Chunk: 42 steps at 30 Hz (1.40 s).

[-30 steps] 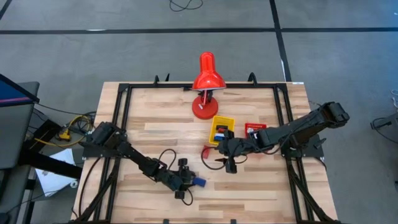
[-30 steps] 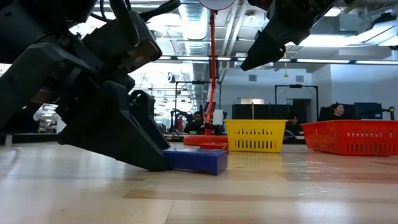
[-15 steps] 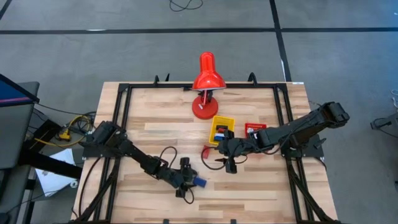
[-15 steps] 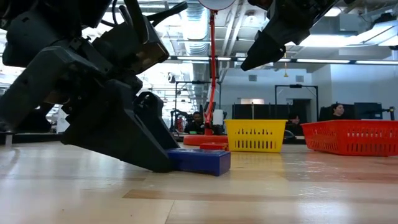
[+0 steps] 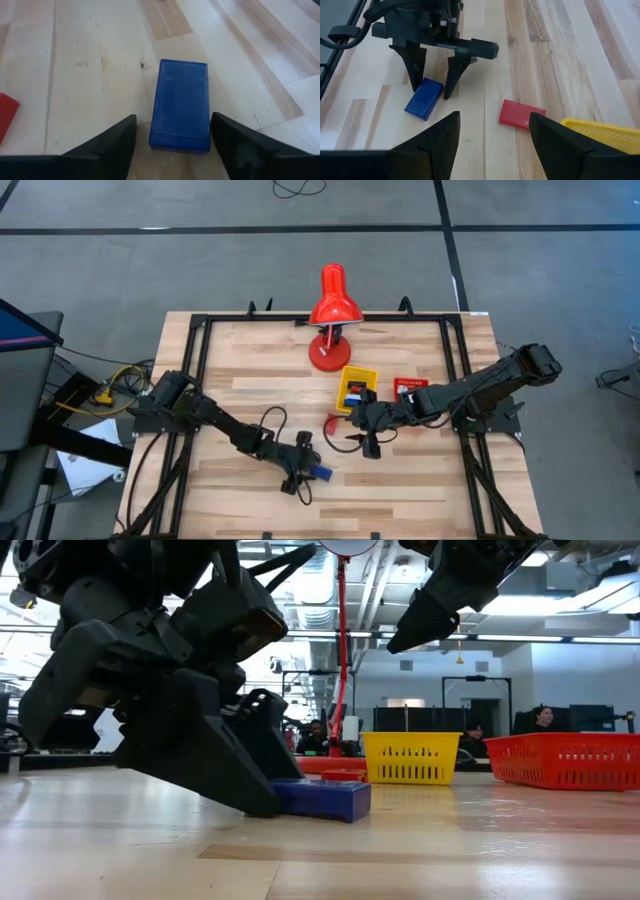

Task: Pick & Place Office items
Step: Put the blue digital clock into the yellow bin

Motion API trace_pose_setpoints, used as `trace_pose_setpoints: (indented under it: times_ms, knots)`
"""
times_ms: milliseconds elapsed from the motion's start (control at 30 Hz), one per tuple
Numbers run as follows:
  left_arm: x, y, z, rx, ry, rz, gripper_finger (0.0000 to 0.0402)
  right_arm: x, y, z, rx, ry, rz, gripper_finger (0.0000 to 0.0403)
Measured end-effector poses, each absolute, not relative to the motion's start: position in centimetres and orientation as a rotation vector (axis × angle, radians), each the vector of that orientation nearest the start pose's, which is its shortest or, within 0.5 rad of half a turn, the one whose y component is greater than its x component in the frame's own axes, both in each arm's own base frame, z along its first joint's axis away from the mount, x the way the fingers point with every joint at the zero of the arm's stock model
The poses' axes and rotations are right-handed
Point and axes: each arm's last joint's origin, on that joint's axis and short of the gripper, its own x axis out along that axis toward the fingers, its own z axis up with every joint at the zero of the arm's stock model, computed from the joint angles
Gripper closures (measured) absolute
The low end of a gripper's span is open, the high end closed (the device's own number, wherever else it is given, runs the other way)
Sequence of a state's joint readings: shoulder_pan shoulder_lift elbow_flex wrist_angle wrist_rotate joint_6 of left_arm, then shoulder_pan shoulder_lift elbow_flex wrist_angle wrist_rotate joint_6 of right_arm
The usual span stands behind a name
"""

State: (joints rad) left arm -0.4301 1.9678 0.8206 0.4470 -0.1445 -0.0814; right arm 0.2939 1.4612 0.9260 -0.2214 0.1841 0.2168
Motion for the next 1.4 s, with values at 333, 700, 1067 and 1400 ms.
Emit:
trace_pose_setpoints:
  times_ms: [333, 700, 1067, 1400]
  knots:
    - [32.2, -14.2, 8.6, 0.133, 0.668, -0.292, 0.0252, 29.0, 8.5, 22.6, 0.047, 0.742, 0.024, 0.0172]
    - [33.5, -10.6, 11.0, -0.43, 0.668, -0.124, 0.024, 29.6, 9.9, 22.0, -0.197, 0.724, -0.005, 0.0172]
    - [33.9, -4.9, 16.7, -0.63, 0.538, -0.043, 0.0234, 30.5, 11.9, 21.0, -0.353, 0.711, 0.01, 0.0177]
    - [33.4, -2.3, 17.6, -0.715, 0.56, 0.027, 0.0238, 33.6, 12.5, 20.7, -0.534, 0.793, -0.087, 0.0229]
